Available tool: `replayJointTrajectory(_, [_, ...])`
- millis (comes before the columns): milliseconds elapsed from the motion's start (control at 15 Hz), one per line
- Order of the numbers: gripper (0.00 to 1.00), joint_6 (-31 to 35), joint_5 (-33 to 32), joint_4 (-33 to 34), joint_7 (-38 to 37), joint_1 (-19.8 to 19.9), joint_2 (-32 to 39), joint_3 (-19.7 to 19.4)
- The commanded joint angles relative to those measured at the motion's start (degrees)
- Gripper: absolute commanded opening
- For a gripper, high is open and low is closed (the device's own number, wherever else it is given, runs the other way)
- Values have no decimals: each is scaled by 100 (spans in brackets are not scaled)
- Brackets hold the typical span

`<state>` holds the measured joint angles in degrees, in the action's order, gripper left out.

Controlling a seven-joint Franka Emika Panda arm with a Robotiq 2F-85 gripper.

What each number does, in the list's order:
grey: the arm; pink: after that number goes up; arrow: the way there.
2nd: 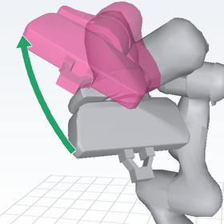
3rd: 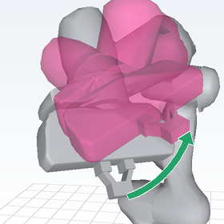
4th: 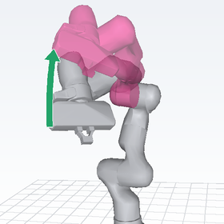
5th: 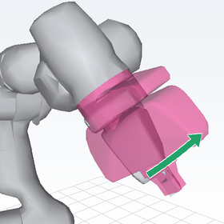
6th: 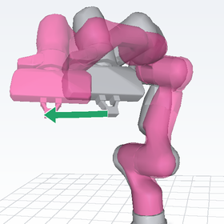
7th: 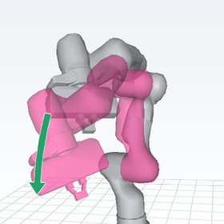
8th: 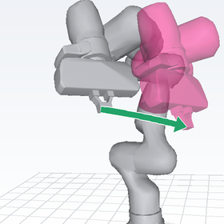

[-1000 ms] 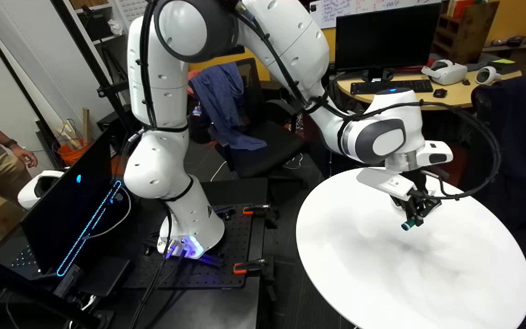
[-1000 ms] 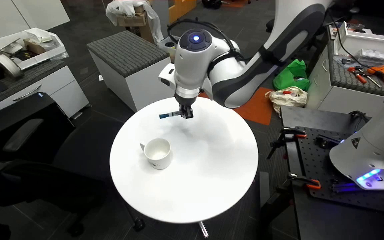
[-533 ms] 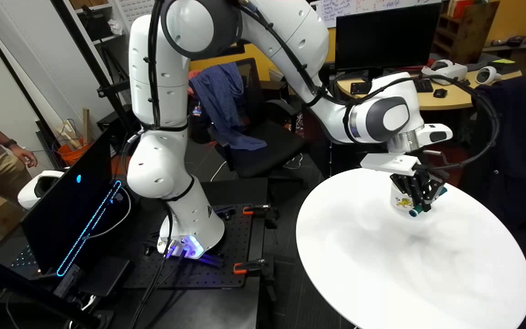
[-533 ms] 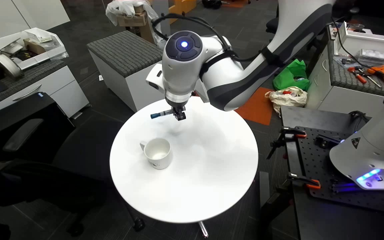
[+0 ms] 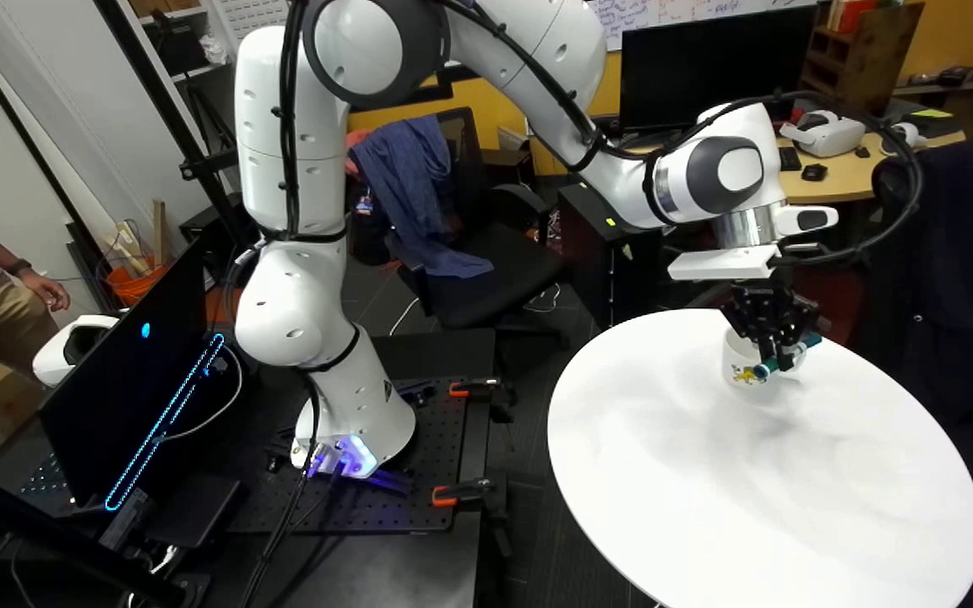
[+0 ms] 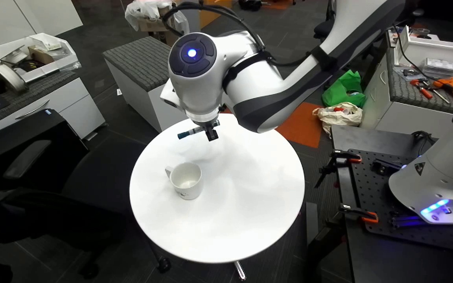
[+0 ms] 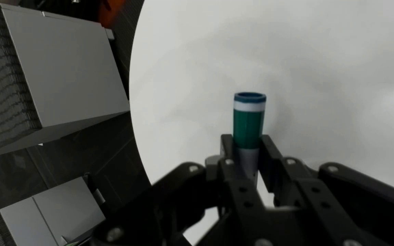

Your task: Pick the marker on the table and put it in the cup

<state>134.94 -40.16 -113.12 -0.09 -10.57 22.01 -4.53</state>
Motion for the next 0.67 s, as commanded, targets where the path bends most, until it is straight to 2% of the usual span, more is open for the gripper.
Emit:
replayJointTrajectory(0, [5, -894, 17, 211, 292, 7, -110, 320])
replayJointTrajectory(600, [5, -2296, 208, 707, 1208, 22, 81, 890])
